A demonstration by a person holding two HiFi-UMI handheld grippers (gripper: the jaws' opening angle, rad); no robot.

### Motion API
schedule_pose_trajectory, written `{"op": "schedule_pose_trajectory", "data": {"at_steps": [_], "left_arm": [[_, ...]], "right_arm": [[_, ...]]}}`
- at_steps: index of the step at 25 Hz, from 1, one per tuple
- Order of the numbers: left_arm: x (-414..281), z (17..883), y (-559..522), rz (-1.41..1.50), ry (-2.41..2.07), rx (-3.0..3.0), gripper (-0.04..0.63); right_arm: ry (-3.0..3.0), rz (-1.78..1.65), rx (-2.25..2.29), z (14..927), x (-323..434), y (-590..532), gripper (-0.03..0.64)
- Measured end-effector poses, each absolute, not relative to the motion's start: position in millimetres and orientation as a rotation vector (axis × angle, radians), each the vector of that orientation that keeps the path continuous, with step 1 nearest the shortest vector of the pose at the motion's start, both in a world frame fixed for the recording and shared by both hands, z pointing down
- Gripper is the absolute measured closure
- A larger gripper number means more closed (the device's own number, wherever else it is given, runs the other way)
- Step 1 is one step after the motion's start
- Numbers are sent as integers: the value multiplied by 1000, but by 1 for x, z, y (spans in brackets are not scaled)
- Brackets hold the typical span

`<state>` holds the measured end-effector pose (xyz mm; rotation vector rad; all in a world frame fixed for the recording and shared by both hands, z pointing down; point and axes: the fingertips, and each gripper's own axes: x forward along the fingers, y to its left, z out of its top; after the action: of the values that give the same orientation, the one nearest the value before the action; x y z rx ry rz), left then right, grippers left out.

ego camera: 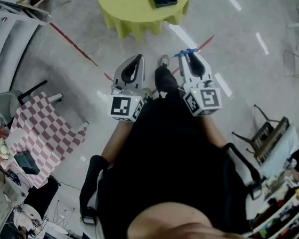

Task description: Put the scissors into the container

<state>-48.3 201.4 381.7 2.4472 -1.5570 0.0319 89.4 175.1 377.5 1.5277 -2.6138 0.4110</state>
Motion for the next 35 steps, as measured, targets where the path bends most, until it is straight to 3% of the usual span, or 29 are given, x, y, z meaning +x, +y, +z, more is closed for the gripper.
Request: {"op": "schedule_pose_trajectory", "data": {"at_steps": [19,35], "left_arm": [[8,382,25,91,-1640,2383,598],[-10,382,-31,113,-1696,2353,598]], "right_arm": [[-2687,436,1363,390,134,-16,537],[-2665,463,1335,408,123,-87,537]]}}
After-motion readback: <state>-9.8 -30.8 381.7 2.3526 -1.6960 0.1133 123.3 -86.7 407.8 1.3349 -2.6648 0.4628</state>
